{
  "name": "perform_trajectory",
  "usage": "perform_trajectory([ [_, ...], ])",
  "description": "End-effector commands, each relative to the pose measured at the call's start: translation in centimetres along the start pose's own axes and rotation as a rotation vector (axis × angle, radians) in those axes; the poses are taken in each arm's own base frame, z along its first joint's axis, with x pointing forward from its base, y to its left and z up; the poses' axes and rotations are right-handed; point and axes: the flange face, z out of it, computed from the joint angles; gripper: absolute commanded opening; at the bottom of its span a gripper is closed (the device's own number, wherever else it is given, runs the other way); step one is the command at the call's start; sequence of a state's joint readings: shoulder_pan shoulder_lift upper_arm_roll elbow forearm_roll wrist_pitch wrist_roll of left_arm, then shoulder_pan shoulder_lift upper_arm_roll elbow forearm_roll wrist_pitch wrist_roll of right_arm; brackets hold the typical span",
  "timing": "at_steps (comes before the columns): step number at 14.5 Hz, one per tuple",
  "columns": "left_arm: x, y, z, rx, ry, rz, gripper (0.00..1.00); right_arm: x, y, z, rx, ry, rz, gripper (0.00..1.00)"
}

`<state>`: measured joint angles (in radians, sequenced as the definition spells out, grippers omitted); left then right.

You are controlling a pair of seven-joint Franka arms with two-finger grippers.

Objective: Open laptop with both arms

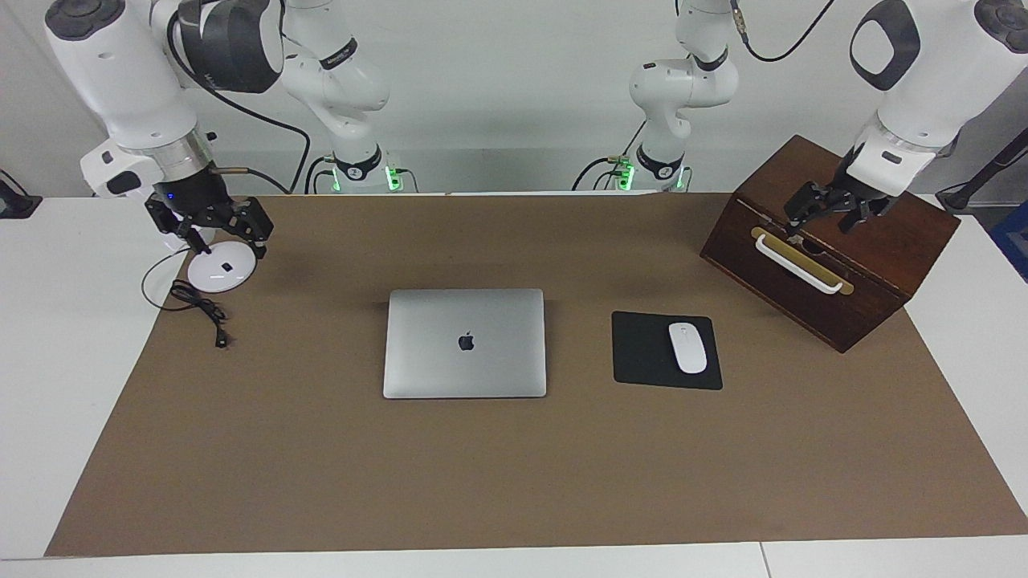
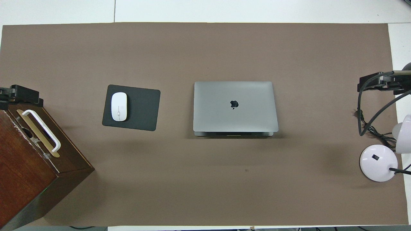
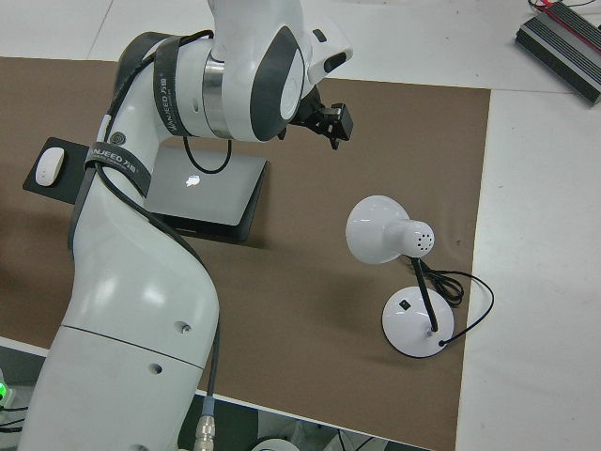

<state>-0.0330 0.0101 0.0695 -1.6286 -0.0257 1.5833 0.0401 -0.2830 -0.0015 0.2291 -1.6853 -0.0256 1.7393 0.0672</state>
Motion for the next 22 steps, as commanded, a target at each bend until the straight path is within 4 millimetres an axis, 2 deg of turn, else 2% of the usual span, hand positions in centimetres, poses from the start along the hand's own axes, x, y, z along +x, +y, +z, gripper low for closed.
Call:
perform_trajectory([
  [1,-0.5,-0.2,0.0,-0.006,0.016,-0.011,1.0,-0.6,0.2,-0.2,-0.003,-0.002,0.013,1.0],
  [11,-0.2,0.5,-0.2,-0.005,0.04,-0.012,1.0,-0.6,0.3,-0.2,-0.003,-0.002,0.014,1.0],
  [19,0.2,0.8,-0.5,-0.008,0.07,-0.082,1.0,-0.6,0.4,-0.1,-0.001,-0.004,0.016,1.0],
  [22,0.2,0.9,-0.4,-0.013,0.07,-0.185,1.0,-0.6,0.5,-0.1,-0.001,-0.003,0.02,1.0],
])
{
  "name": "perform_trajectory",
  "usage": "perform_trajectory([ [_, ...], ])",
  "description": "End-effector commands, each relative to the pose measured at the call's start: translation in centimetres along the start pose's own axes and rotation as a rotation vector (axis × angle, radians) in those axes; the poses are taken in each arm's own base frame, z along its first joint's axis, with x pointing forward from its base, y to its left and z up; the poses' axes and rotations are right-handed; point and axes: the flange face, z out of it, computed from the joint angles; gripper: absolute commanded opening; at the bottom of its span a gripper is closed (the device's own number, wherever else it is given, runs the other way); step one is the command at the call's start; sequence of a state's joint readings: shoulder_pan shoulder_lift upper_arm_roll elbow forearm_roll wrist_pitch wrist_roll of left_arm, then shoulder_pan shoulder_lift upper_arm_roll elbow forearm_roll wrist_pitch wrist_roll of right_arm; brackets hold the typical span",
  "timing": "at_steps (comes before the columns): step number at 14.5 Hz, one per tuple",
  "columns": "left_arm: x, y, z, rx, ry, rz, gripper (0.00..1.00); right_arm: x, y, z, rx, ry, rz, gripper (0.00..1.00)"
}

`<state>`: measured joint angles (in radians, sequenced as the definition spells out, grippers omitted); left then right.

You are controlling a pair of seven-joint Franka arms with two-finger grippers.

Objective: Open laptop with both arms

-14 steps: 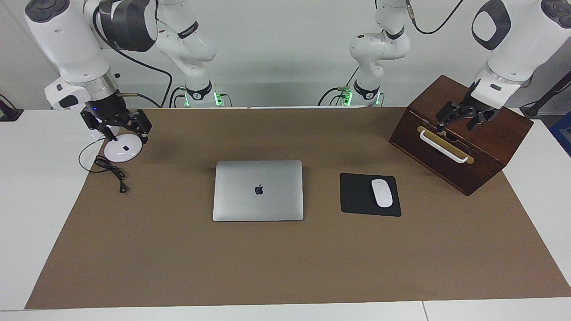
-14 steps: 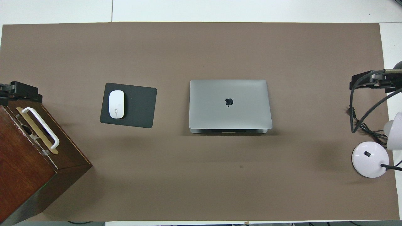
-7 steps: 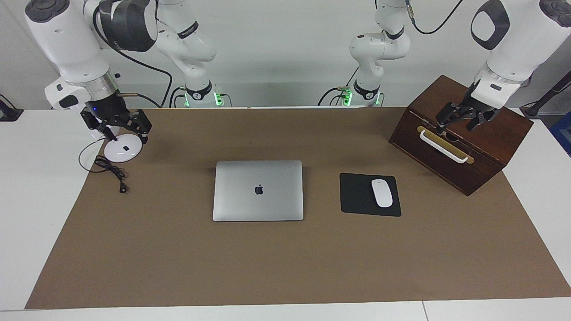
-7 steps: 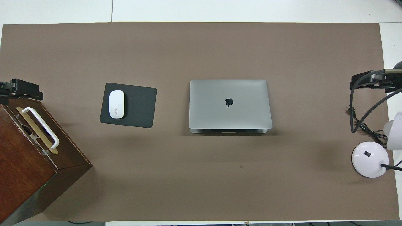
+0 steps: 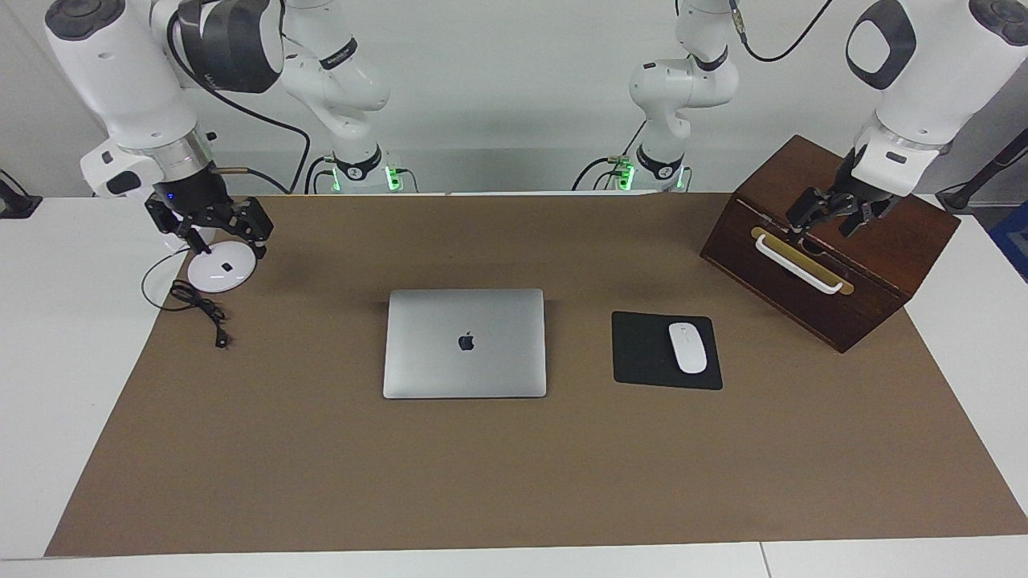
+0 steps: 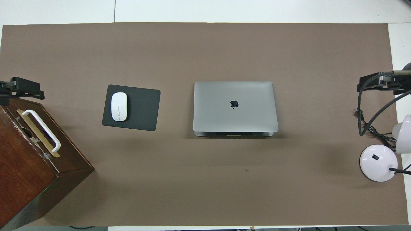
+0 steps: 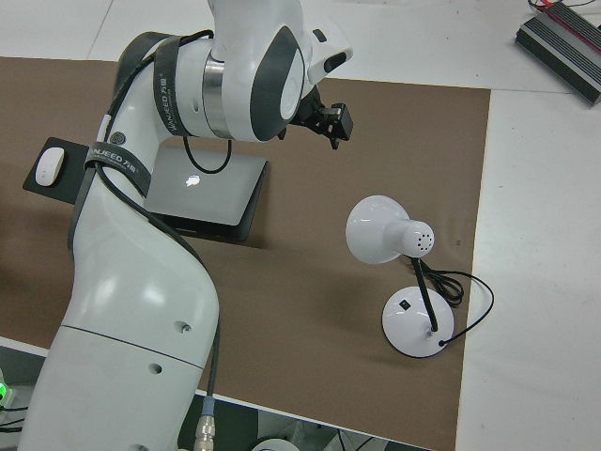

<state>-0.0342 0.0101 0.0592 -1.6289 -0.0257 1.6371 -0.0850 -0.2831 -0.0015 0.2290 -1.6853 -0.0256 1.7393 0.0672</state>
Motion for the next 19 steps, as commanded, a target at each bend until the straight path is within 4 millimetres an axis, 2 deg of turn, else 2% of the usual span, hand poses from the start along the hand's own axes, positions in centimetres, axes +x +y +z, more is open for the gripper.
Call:
perform_trajectory([
  [1,-0.4,0.2,0.0,-0.012,0.02,-0.108,1.0,-0.3,0.7,-0.3,-0.001,0.013,0.026,1.0],
  [7,-0.6,0.4,0.1,-0.01,0.007,-0.101,1.0,-0.2,1.4,-0.4,-0.001,0.017,0.043,1.0],
  [11,-0.5,0.7,0.0,-0.012,0.017,-0.092,1.0,0.1,0.3,-0.4,0.004,0.042,0.027,1.0],
  [12,-0.5,0.6,0.0,-0.013,0.017,-0.095,0.88,0.1,-0.3,-0.4,0.006,0.042,0.018,1.0],
  [13,-0.5,0.6,0.0,-0.012,0.017,-0.095,0.64,0.0,-1.0,-0.6,0.006,0.048,0.01,1.0],
  [14,-0.4,0.4,0.0,-0.013,0.018,-0.098,0.26,0.1,-1.6,-0.7,0.008,0.055,0.008,1.0],
  [15,-0.5,0.0,0.0,-0.013,0.019,-0.098,0.0,0.1,-1.5,-0.6,0.007,0.062,-0.012,1.0],
  [18,-0.3,-0.1,-0.1,-0.012,0.027,-0.014,0.0,-0.6,-2.0,0.8,0.0,0.112,-0.093,1.0],
  [19,-0.3,-0.2,-0.1,-0.011,0.024,-0.011,0.0,-1.3,-2.2,2.1,0.004,0.146,-0.1,1.0],
])
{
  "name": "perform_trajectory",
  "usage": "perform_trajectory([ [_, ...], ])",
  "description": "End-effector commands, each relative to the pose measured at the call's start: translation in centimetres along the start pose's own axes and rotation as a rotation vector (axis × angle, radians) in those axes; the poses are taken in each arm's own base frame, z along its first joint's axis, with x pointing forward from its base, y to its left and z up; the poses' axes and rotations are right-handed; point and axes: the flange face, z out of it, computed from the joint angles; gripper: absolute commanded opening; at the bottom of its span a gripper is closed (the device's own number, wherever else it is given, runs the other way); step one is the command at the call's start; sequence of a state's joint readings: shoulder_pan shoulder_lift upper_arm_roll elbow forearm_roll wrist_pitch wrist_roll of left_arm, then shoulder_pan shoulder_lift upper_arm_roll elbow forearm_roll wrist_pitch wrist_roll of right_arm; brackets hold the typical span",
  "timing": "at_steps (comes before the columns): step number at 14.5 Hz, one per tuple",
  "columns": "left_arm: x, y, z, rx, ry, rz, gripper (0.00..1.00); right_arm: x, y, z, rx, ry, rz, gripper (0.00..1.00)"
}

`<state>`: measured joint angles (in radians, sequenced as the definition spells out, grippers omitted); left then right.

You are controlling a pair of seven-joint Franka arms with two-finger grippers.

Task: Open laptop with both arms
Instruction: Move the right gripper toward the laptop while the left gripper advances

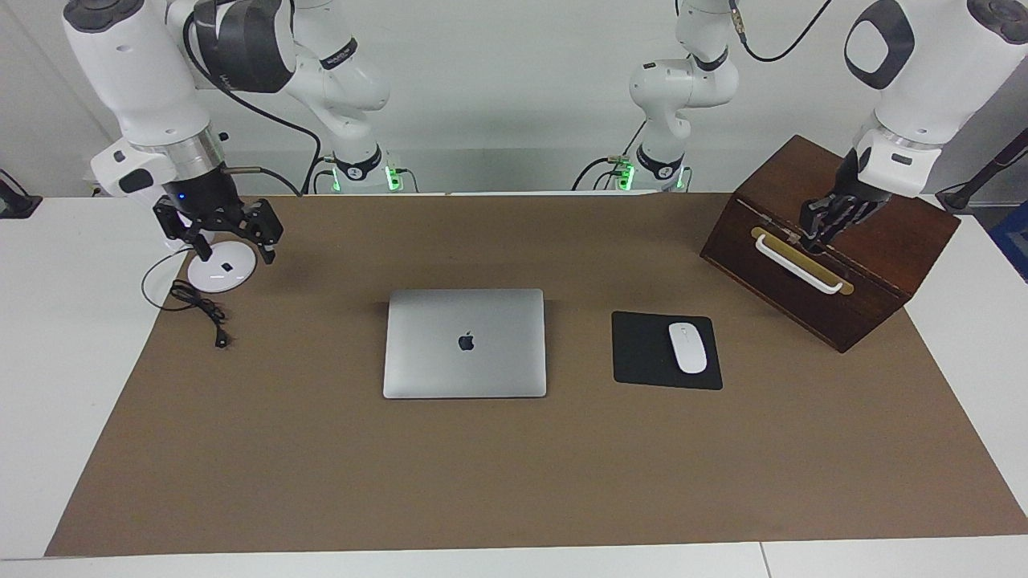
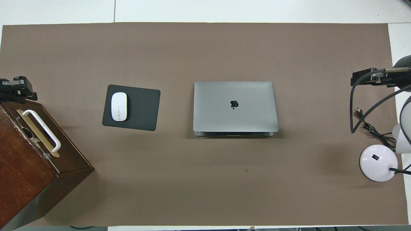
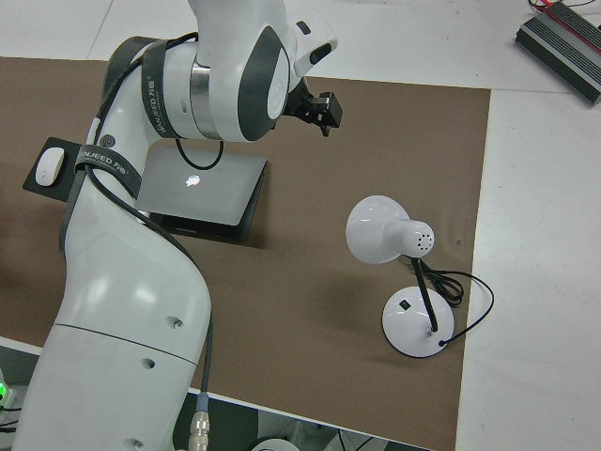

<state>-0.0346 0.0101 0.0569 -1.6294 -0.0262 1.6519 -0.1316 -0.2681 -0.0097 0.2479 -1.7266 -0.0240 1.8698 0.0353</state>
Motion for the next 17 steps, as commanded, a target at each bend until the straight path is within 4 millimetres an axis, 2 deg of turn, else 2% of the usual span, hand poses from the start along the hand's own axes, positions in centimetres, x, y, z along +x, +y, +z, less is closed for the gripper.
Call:
perform_trajectory([
  [1,-0.4,-0.7,0.0,-0.01,0.01,0.024,0.0,-3.0,-0.6,2.5,0.016,0.086,-0.042,1.0],
  [4,-0.4,-0.9,0.0,-0.01,0.015,0.032,0.0,-4.8,-2.2,5.0,0.063,0.143,-0.044,1.0],
  [5,-0.4,-0.9,0.5,-0.012,0.014,0.034,0.0,-5.3,-2.3,5.3,0.091,0.171,-0.021,1.0],
  [7,-0.5,-0.7,0.4,-0.014,0.031,0.039,0.0,-6.3,-4.5,6.7,0.148,0.219,-0.013,1.0],
  [8,-0.6,-0.7,1.0,-0.014,0.031,0.036,0.0,-7.0,-5.1,7.5,0.17,0.242,0.002,1.0],
  [11,-1.3,-0.2,2.2,-0.02,0.062,0.042,0.0,-10.0,-8.8,9.2,0.256,0.324,0.034,1.0],
  [13,-1.7,0.1,3.2,-0.027,0.115,0.053,0.0,-11.5,-10.1,10.1,0.301,0.356,0.07,1.0],
  [15,-2.6,1.6,4.7,-0.04,0.176,0.083,0.0,-13.3,-12.1,11.1,0.355,0.386,0.115,1.0],
  [17,-4.2,3.6,7.1,-0.055,0.243,0.124,0.0,-15.0,-14.4,11.5,0.433,0.413,0.19,1.0],
])
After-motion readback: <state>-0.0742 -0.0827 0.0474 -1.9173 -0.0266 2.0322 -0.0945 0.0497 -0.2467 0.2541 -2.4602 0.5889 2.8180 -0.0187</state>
